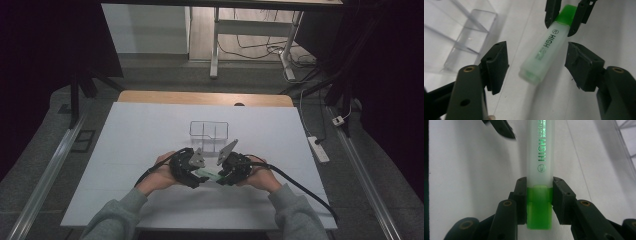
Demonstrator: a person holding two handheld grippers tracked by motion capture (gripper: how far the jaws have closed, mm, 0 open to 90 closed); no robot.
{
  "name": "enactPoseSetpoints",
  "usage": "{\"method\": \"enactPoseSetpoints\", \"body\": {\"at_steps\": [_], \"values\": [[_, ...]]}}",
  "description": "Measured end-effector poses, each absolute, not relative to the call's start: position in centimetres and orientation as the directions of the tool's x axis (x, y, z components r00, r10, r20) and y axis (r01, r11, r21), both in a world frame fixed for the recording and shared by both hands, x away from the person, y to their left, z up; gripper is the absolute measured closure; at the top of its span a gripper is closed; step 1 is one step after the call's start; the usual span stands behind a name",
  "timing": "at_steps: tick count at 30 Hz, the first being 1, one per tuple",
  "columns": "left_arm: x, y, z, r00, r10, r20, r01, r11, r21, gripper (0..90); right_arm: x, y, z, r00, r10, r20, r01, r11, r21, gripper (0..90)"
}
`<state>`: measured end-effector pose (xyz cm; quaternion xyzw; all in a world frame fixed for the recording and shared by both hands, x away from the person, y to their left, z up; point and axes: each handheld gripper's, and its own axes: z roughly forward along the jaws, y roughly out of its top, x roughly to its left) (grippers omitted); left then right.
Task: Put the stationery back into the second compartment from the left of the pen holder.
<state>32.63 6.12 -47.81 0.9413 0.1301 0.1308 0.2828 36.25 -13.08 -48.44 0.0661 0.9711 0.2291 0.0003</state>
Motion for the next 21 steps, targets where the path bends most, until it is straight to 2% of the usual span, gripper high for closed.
{"method": "enactPoseSetpoints", "body": {"at_steps": [4, 10, 16, 17, 21], "values": [[32.4, 5.6, -48.2, 0.947, 0.270, 0.173, 0.140, -0.833, 0.535, 43.1, 35.8, -12.5, -48.4, -0.995, 0.095, 0.019, 0.094, 0.904, 0.417, 66.2], [32.0, 5.0, -48.9, 0.967, 0.208, 0.150, 0.107, -0.860, 0.499, 54.2, 35.7, -12.2, -48.5, -0.999, 0.040, 0.017, 0.044, 0.900, 0.434, 66.2], [31.8, 4.8, -49.2, 0.974, 0.174, 0.144, 0.086, -0.875, 0.476, 58.9, 35.3, -12.1, -48.5, -1.000, 0.015, 0.014, 0.020, 0.912, 0.409, 66.2], [32.0, 4.8, -49.1, 0.974, 0.147, 0.172, 0.058, -0.897, 0.437, 59.1, 35.3, -12.1, -48.5, -1.000, 0.008, 0.012, 0.012, 0.912, 0.410, 66.2], [31.8, 4.7, -49.4, 0.969, 0.168, 0.180, 0.076, -0.899, 0.431, 59.9, 35.2, -12.1, -48.4, -1.000, 0.009, 0.028, 0.020, 0.908, 0.418, 66.2]]}}
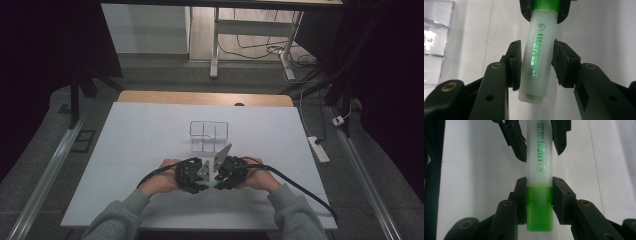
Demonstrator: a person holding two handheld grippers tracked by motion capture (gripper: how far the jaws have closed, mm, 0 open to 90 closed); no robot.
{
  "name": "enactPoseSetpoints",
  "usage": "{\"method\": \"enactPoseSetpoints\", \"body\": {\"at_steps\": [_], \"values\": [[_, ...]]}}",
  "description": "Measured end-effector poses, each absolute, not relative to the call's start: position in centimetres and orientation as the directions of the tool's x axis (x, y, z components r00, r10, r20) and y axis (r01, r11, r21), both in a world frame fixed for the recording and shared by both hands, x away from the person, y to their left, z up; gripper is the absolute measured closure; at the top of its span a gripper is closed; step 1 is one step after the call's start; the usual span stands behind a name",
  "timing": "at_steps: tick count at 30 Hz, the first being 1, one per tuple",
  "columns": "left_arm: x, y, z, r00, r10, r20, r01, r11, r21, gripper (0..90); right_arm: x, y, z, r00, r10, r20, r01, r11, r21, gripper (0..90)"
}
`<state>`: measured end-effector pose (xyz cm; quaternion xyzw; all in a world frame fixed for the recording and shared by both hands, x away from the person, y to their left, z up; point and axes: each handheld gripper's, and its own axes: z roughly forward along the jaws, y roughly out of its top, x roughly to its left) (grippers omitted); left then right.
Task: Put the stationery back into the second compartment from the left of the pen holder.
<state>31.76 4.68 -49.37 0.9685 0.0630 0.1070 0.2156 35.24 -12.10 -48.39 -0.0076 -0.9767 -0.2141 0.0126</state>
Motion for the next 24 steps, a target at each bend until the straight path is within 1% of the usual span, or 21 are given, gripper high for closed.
{"method": "enactPoseSetpoints", "body": {"at_steps": [1, 3, 5, 6, 9, 11, 12, 13, 15, 17, 19, 21, 24], "values": [[31.9, 4.5, -49.5, 0.979, 0.139, 0.152, 0.061, -0.901, 0.430, 60.1, 35.2, -12.1, -48.4, -1.000, 0.008, 0.030, 0.020, 0.907, 0.421, 66.2], [31.9, 4.5, -49.7, 0.977, 0.157, 0.146, 0.078, -0.895, 0.440, 60.7, 35.3, -12.0, -48.5, -1.000, -0.002, 0.024, 0.008, 0.903, 0.430, 66.2], [31.9, 4.5, -49.8, 0.978, 0.157, 0.139, 0.082, -0.895, 0.438, 61.8, 35.4, -12.0, -48.5, -1.000, -0.008, 0.020, 0.001, 0.903, 0.429, 66.2], [32.1, 4.6, -49.6, 0.981, 0.127, 0.150, 0.055, -0.912, 0.407, 62.4, 35.4, -12.0, -48.5, -1.000, -0.017, 0.017, -0.008, 0.902, 0.432, 66.2], [32.1, 4.6, -49.7, 0.980, 0.120, 0.158, 0.045, -0.912, 0.409, 64.0, 35.3, -12.1, -48.3, -1.000, -0.028, 0.004, -0.024, 0.898, 0.439, 65.7], [32.2, 4.8, -49.6, 0.979, 0.112, 0.171, 0.033, -0.913, 0.408, 65.0, 35.4, -12.2, -48.0, -1.000, -0.019, -0.004, -0.019, 0.889, 0.457, 65.0], [32.1, 4.8, -49.9, 0.977, 0.156, 0.146, 0.073, -0.888, 0.455, 65.2, 35.4, -12.3, -47.8, -1.000, -0.008, -0.015, -0.014, 0.883, 0.469, 64.6], [32.3, 5.0, -49.8, 0.979, 0.157, 0.133, 0.078, -0.881, 0.467, 65.3, 35.4, -12.4, -47.6, -1.000, -0.001, -0.022, -0.012, 0.879, 0.476, 64.1], [32.4, 5.3, -49.8, 0.975, 0.195, 0.109, 0.115, -0.857, 0.503, 65.5, 35.5, -12.6, -47.4, -0.999, 0.016, -0.034, -0.003, 0.866, 0.499, 62.1], [32.5, 5.7, -49.7, 0.968, 0.225, 0.113, 0.138, -0.849, 0.510, 65.5, 35.6, -12.8, -47.2, -0.998, 0.056, -0.038, 0.028, 0.850, 0.527, 57.3], [32.8, 6.1, -49.7, 0.962, 0.244, 0.121, 0.150, -0.847, 0.510, 65.6, 35.7, -13.1, -47.0, -0.994, 0.097, -0.043, 0.055, 0.821, 0.568, 54.7], [33.1, 6.5, -49.7, 0.956, 0.268, 0.123, 0.170, -0.842, 0.512, 65.6, 35.9, -13.5, -46.7, -0.990, 0.137, -0.028, 0.092, 0.787, 0.610, 50.0], [33.4, 7.2, -49.6, 0.943, 0.308, 0.123, 0.202, -0.827, 0.525, 65.5, 36.2, -14.1, -46.2, -0.979, 0.204, 0.009, 0.159, 0.734, 0.660, 45.4]]}}
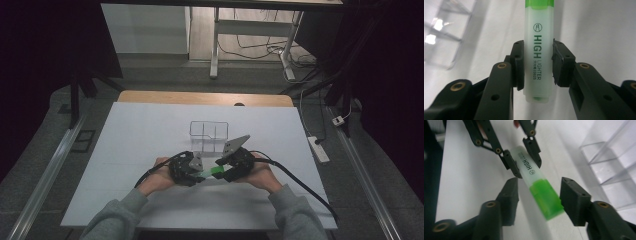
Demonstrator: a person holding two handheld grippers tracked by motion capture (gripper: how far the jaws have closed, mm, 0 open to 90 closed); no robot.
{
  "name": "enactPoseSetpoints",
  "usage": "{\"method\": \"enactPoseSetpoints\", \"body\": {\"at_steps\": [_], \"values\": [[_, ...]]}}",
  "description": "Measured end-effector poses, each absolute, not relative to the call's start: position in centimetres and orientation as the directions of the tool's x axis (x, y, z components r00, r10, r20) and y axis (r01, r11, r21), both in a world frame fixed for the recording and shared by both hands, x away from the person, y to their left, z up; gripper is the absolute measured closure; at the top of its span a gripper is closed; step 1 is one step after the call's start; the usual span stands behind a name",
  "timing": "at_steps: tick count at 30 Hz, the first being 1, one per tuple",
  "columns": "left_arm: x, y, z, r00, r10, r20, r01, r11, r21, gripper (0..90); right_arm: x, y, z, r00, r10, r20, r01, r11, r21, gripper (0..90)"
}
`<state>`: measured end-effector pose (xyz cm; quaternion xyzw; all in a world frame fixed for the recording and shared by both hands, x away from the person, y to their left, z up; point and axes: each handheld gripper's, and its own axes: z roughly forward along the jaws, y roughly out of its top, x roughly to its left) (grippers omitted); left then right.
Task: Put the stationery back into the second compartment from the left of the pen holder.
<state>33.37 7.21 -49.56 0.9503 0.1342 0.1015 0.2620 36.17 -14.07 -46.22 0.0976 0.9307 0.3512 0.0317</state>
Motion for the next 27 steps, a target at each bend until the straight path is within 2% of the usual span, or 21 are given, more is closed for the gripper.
{"method": "enactPoseSetpoints", "body": {"at_steps": [3, 10, 14, 21, 27], "values": [[33.7, 7.9, -49.6, 0.929, 0.352, 0.118, 0.239, -0.810, 0.535, 65.5, 36.6, -14.7, -45.7, -0.961, 0.270, 0.062, 0.238, 0.688, 0.686, 42.7], [33.8, 9.3, -49.0, 0.896, 0.430, 0.110, 0.284, -0.744, 0.605, 65.5, 36.7, -15.8, -46.0, -0.930, 0.361, 0.060, 0.288, 0.620, 0.730, 36.8], [33.9, 9.7, -48.8, 0.877, 0.469, 0.104, 0.299, -0.703, 0.645, 65.5, 36.7, -15.8, -46.7, -0.903, 0.412, 0.119, 0.358, 0.572, 0.738, 33.1], [33.7, 9.5, -48.7, 0.860, 0.502, 0.089, 0.306, -0.647, 0.699, 65.4, 36.6, -15.4, -47.2, -0.885, 0.441, 0.148, 0.381, 0.505, 0.774, 33.0], [33.2, 8.3, -48.9, 0.865, 0.491, 0.102, 0.281, -0.643, 0.712, 65.4, 36.7, -15.1, -47.4, -0.878, 0.441, 0.186, 0.399, 0.460, 0.793, 35.5]]}}
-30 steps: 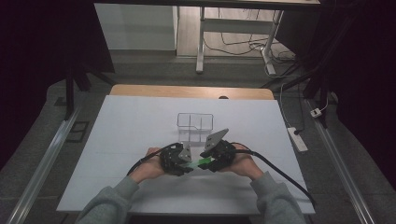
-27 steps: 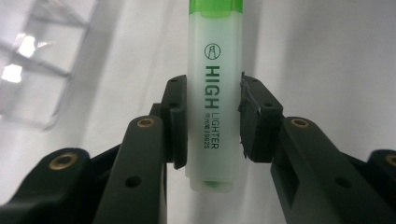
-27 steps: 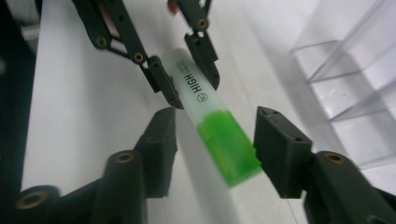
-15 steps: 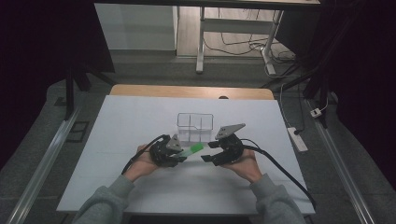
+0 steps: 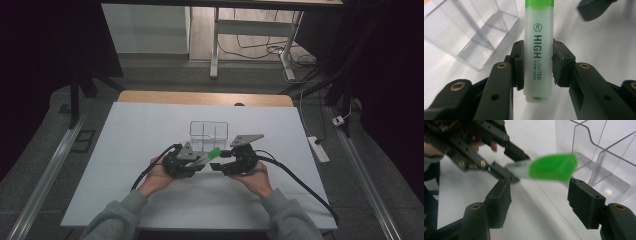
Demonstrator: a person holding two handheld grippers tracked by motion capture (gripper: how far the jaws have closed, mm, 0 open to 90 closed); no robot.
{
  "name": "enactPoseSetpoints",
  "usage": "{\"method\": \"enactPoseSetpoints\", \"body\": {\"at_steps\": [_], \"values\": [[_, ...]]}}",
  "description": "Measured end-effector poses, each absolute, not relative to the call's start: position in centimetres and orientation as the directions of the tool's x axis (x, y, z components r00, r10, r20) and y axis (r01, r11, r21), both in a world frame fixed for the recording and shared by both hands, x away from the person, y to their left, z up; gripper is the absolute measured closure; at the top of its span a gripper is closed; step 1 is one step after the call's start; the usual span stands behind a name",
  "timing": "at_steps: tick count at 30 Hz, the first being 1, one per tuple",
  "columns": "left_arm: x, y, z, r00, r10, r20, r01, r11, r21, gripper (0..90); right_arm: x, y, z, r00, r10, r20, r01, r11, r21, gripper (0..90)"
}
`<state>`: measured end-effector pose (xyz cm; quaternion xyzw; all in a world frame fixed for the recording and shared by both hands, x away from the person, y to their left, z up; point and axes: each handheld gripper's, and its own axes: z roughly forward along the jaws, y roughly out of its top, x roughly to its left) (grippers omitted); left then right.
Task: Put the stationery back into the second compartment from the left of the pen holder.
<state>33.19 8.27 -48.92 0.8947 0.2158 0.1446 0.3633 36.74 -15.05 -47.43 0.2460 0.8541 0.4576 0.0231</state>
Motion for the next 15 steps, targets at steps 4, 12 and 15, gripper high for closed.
{"method": "enactPoseSetpoints", "body": {"at_steps": [4, 12, 15], "values": [[32.9, 7.3, -49.1, 0.863, 0.491, 0.116, 0.268, -0.642, 0.719, 65.3, 36.9, -14.9, -47.7, -0.869, 0.448, 0.210, 0.418, 0.437, 0.796, 37.9], [32.6, 6.0, -49.8, 0.851, 0.507, 0.134, 0.268, -0.640, 0.721, 65.1, 37.1, -14.9, -47.5, -0.869, 0.438, 0.231, 0.418, 0.400, 0.816, 59.8], [32.6, 5.9, -50.0, 0.848, 0.513, 0.132, 0.273, -0.636, 0.722, 64.8, 37.2, -14.9, -47.5, -0.876, 0.408, 0.259, 0.424, 0.390, 0.817, 67.9]]}}
